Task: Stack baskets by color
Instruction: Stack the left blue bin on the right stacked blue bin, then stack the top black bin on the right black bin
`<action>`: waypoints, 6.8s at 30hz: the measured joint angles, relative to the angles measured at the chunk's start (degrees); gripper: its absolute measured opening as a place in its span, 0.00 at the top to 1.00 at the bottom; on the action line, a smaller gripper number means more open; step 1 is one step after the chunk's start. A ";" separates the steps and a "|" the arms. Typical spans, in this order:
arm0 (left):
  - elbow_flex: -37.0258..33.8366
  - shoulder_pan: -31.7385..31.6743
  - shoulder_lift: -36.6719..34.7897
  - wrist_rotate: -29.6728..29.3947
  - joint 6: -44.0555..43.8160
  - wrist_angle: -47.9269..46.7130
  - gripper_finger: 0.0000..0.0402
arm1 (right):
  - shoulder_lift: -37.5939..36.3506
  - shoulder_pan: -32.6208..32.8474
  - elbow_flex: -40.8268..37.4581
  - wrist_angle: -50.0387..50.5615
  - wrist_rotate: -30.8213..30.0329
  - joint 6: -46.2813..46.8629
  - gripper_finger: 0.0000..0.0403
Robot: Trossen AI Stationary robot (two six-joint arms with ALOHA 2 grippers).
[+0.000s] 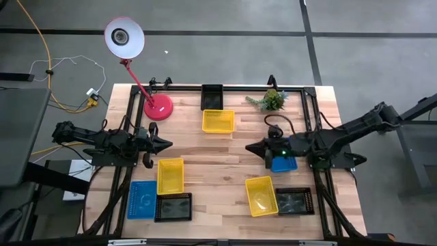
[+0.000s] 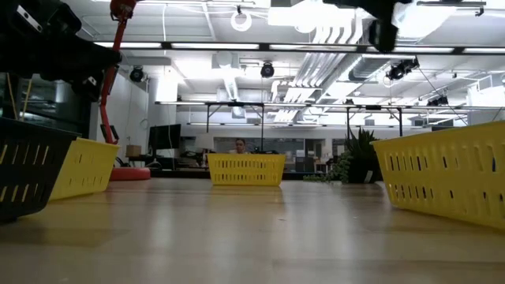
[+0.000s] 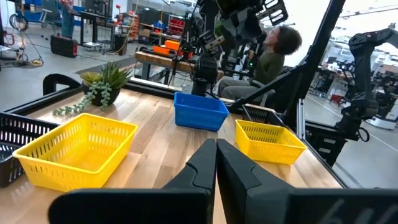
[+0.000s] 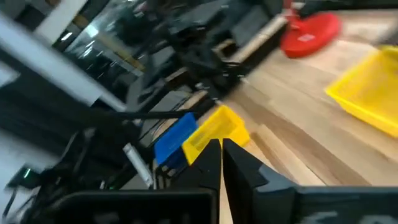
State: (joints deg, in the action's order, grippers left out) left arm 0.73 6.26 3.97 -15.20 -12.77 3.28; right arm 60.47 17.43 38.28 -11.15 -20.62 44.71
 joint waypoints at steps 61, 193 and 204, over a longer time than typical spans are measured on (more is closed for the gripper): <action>46.62 15.97 44.36 12.35 -30.23 -57.08 0.42 | -0.11 -12.33 0.02 -13.42 14.23 -20.73 1.00; 103.65 -14.44 128.69 7.31 14.50 1.13 0.72 | -0.11 -17.03 0.02 -47.72 9.72 -17.73 1.00; 103.60 -16.26 119.25 13.38 16.64 -12.55 0.57 | -0.13 -17.03 0.02 -47.96 9.70 -17.72 1.00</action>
State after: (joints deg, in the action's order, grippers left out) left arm 104.33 -10.01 123.22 -1.83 3.88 -9.27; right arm 60.34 0.40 38.30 -59.11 -10.92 27.00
